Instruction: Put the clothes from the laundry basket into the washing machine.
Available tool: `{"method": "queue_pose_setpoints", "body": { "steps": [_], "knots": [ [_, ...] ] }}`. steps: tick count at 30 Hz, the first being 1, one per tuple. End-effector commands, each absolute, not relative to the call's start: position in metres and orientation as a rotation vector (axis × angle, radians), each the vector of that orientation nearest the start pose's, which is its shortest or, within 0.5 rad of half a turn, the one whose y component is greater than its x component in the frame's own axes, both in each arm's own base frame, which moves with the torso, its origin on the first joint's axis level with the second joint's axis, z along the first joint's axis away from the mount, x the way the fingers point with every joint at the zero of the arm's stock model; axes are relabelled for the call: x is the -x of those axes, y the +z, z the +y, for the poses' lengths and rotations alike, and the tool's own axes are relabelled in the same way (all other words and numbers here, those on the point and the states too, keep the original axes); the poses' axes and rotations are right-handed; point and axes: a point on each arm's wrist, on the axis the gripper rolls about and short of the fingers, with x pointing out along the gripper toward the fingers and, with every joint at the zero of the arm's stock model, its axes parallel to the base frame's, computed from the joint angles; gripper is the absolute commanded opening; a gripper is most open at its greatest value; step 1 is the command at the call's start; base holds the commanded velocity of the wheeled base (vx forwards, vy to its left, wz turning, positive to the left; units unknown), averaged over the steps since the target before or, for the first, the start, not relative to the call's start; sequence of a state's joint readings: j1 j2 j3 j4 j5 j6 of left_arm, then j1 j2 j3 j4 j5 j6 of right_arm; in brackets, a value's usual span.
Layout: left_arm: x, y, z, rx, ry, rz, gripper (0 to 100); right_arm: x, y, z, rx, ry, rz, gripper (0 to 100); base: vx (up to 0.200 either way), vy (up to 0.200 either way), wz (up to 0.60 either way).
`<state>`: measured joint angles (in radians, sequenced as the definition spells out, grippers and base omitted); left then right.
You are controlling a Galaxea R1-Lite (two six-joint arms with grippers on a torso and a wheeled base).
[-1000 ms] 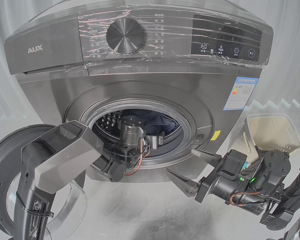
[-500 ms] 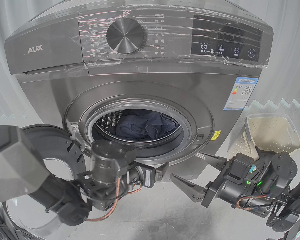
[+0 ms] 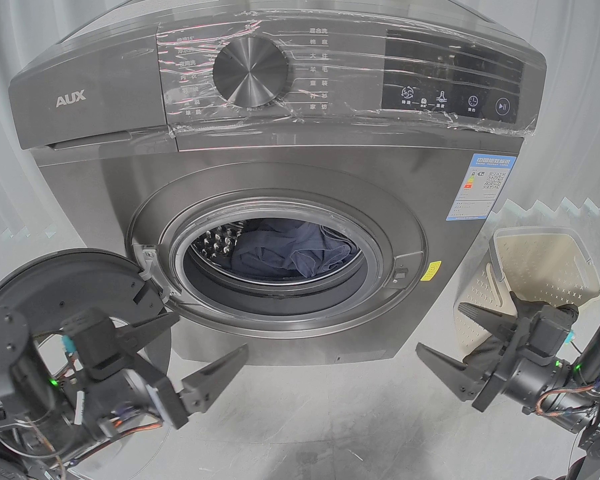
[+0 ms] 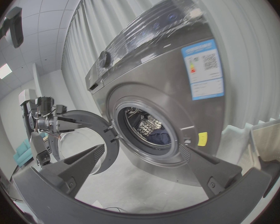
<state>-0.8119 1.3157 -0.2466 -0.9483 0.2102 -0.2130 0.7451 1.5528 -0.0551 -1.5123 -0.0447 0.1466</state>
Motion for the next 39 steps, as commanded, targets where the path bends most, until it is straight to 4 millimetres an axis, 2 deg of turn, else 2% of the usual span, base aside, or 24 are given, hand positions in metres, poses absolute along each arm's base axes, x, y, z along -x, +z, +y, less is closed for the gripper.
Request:
{"method": "queue_pose_setpoints", "body": {
  "steps": [1,5,8,13,20,22,23,27,30,32,35,39],
  "knots": [
    [-0.084,0.164,-0.074,0.195,-0.566,0.068,100,-0.111,0.15,0.085,-0.162,0.601,-0.036,100,0.0,0.0,0.0],
    [-0.073,0.156,-0.061,0.185,-0.541,0.069,100,-0.099,0.147,0.074,-0.126,0.542,0.017,100,-0.2,0.0,0.0],
    [-0.057,0.144,-0.041,0.143,-0.492,0.031,100,-0.098,0.142,0.064,-0.115,0.446,0.065,100,-0.2,0.0,0.0],
    [-0.037,0.136,-0.02,0.144,-0.412,-0.001,100,-0.09,0.146,0.052,-0.129,0.383,0.03,100,-0.2,0.0,0.0],
    [-0.01,0.114,0.0,0.128,-0.293,0.005,100,-0.069,0.14,0.026,-0.105,0.238,0.049,100,0.0,0.0,0.0],
    [-0.008,0.114,0.001,0.128,-0.281,0.0,100,-0.066,0.139,0.024,-0.1,0.229,0.053,100,0.0,0.0,0.0],
    [-0.005,0.112,0.003,0.116,-0.244,-0.016,100,-0.052,0.136,0.015,-0.073,0.188,0.033,100,0.0,-0.2,0.0],
    [0.0,0.102,0.004,0.073,-0.214,0.015,100,-0.029,0.124,0.004,-0.056,0.109,0.033,100,0.0,-0.2,0.0],
    [0.003,0.099,0.004,0.063,-0.2,0.023,100,-0.021,0.12,0.002,-0.056,0.082,0.016,100,0.0,-0.2,0.0],
    [0.005,0.097,0.004,0.039,-0.187,0.016,100,-0.008,0.114,-0.002,-0.025,0.048,-0.018,100,0.0,-0.2,0.0],
    [0.007,0.096,0.004,0.021,-0.175,0.003,100,-0.003,0.11,-0.003,-0.019,0.034,-0.022,100,0.0,-0.2,0.0],
    [0.012,0.089,0.004,0.014,-0.146,0.009,100,0.015,0.084,-0.005,-0.014,-0.026,0.024,100,0.0,-0.2,0.0]
  ]
}}
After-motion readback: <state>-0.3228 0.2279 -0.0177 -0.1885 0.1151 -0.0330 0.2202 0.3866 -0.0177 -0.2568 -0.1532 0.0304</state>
